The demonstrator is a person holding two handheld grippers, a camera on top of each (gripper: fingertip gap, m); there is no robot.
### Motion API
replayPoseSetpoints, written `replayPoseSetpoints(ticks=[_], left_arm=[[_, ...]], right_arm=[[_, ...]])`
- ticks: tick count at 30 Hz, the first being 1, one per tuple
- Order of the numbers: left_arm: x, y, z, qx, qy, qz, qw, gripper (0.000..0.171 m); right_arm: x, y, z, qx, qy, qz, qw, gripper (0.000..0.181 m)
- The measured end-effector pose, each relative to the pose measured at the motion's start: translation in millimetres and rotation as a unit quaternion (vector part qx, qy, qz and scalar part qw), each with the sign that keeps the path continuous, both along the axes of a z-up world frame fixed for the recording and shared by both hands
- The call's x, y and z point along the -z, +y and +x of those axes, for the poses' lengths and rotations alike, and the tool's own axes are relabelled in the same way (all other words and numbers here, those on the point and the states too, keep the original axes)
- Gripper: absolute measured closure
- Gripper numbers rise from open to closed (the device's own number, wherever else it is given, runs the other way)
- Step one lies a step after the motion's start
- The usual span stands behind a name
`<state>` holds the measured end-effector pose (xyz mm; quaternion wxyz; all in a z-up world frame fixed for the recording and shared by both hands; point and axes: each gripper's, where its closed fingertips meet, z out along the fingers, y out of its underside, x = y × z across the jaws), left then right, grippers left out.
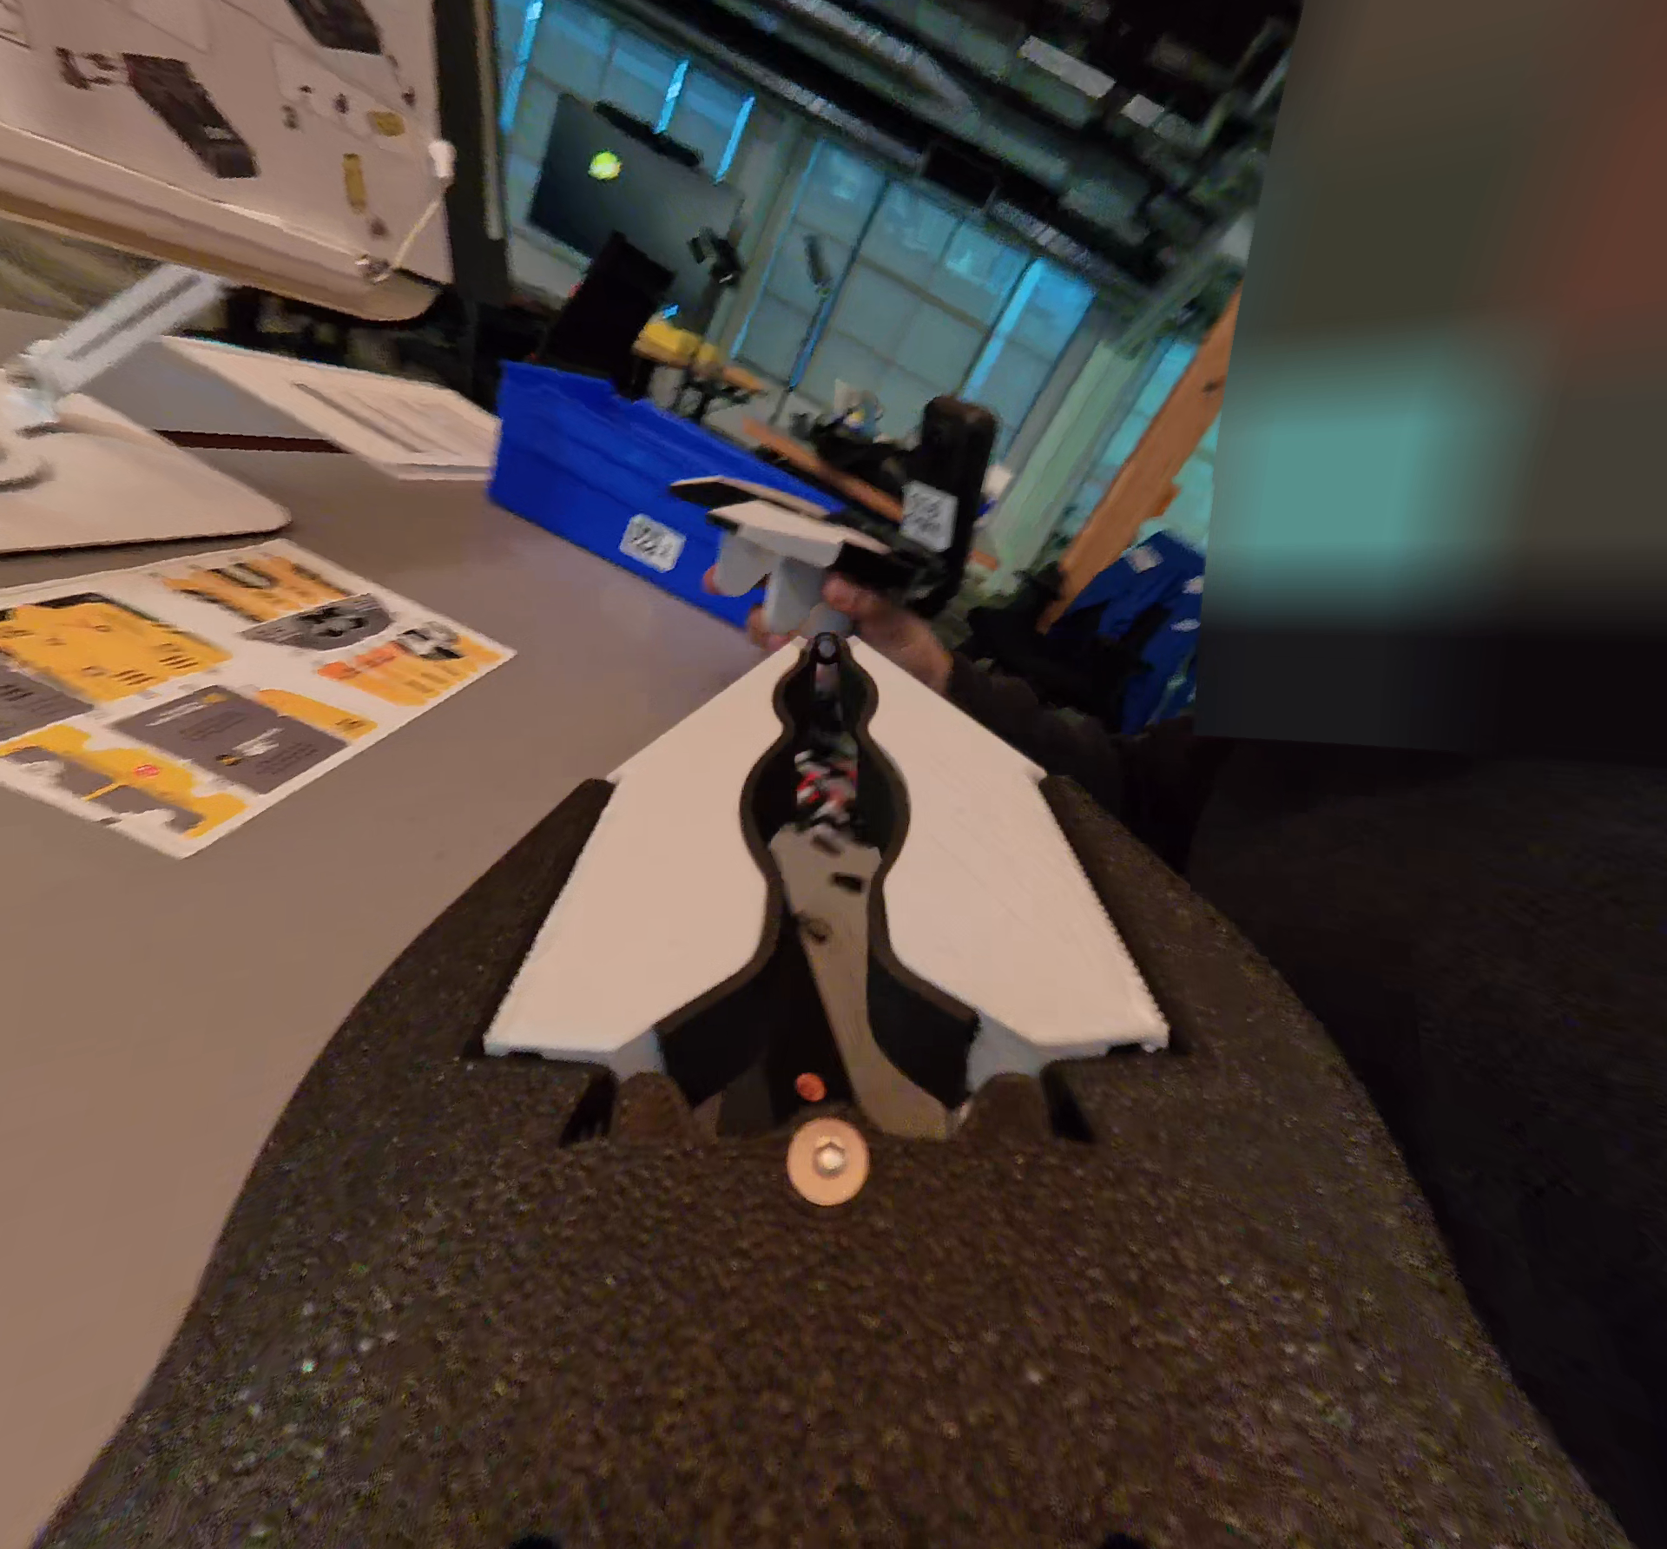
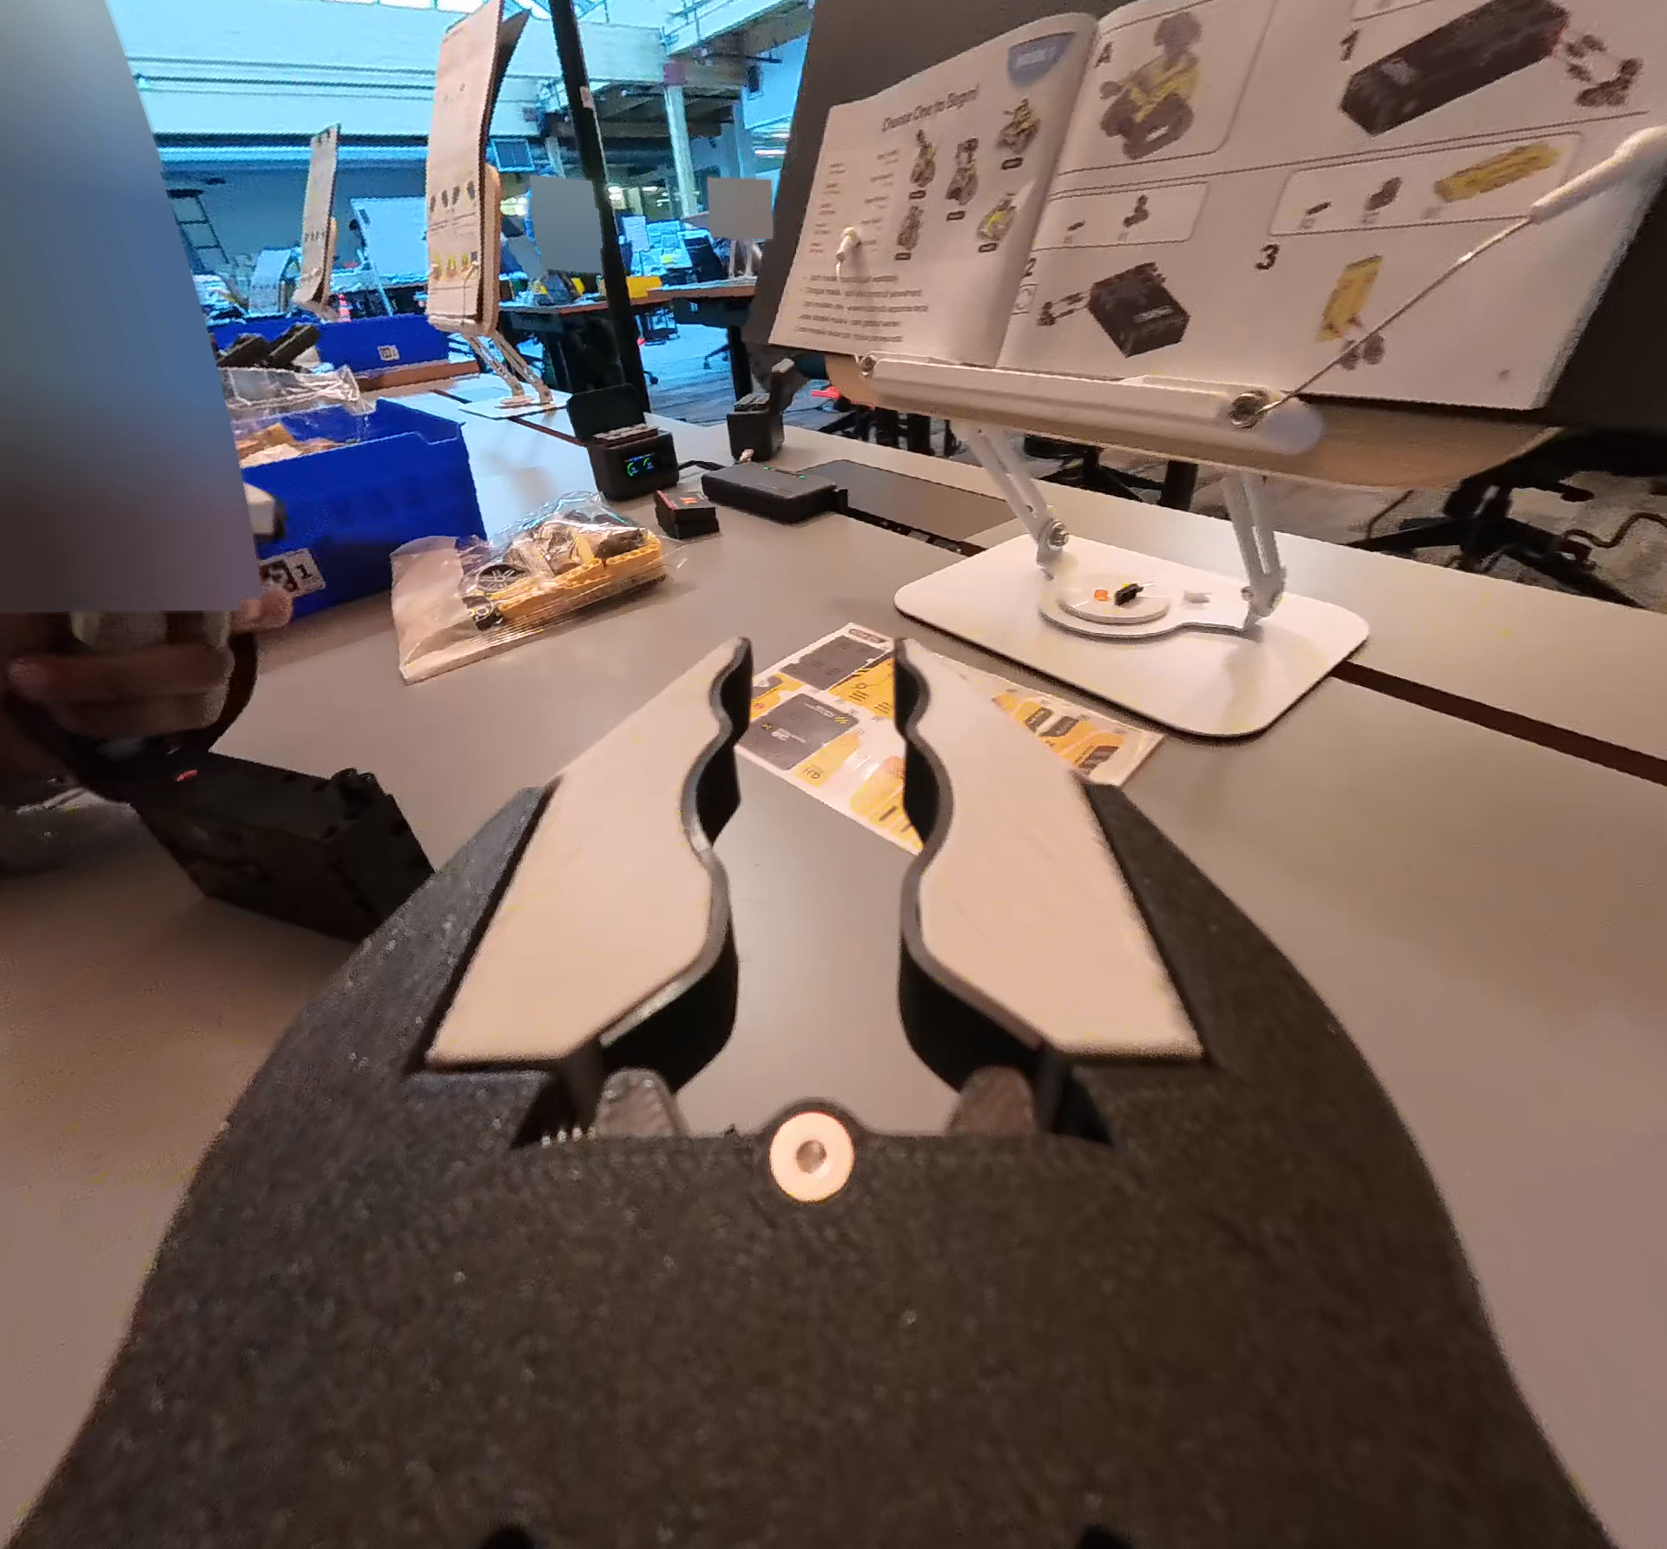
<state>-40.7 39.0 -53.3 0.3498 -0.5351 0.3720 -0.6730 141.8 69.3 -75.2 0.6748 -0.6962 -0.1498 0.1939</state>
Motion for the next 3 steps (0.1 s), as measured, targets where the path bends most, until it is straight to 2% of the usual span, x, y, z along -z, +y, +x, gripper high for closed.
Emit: replayPoseSetpoints(ticks=[3], left_arm=[[-16.8, -5.5, -11.7, 0.084, -0.072, -0.096, 0.989, 0.168]], right_arm=[[-1.8, -0.2, 3.9, 0.004, 0.007, 0.003, 1.0, 0.151]])
